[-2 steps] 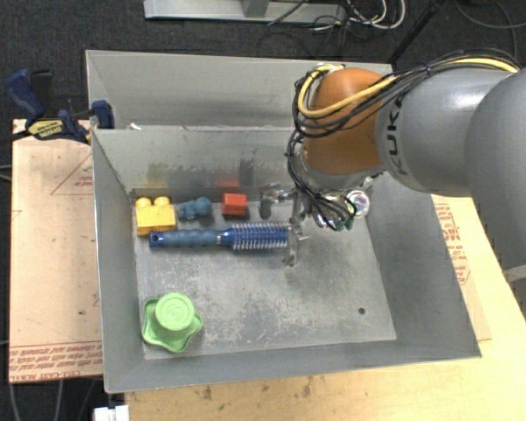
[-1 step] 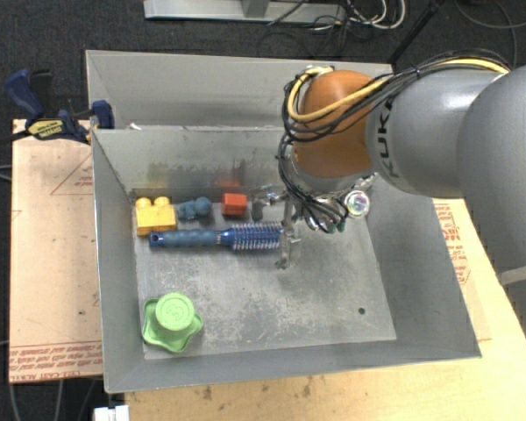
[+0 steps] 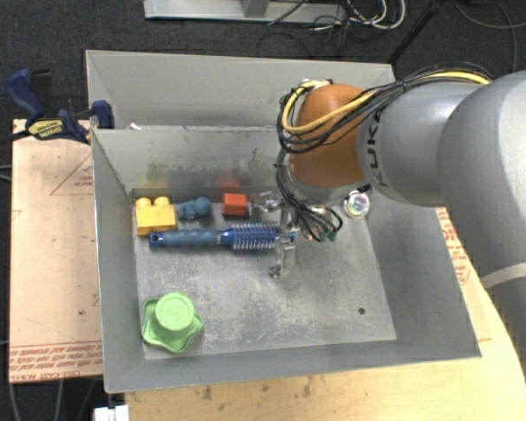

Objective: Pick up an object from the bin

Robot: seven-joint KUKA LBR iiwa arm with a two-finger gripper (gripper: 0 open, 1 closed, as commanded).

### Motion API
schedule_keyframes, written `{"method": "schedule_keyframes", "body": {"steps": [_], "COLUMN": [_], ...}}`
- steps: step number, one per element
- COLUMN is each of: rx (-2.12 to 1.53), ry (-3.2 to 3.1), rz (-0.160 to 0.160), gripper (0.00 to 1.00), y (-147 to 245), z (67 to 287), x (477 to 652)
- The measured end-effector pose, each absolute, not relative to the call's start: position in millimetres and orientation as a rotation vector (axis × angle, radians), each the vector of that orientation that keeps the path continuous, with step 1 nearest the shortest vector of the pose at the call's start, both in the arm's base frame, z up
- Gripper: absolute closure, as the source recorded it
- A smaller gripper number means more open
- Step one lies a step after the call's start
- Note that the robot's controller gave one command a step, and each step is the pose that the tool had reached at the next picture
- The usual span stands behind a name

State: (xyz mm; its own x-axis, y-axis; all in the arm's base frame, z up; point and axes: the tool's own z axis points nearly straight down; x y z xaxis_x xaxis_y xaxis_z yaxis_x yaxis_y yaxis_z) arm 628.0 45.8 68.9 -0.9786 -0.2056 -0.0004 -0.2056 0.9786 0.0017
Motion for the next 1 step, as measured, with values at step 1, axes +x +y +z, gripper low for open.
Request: {"method": "schedule_keyframes", "body": {"steps": [1], "rx": [-0.325], "ry": [3.123], "rz": [0.002], "gripper": [0.00], "y": [46.0], "z": [69.4], "x": [628.7]}}
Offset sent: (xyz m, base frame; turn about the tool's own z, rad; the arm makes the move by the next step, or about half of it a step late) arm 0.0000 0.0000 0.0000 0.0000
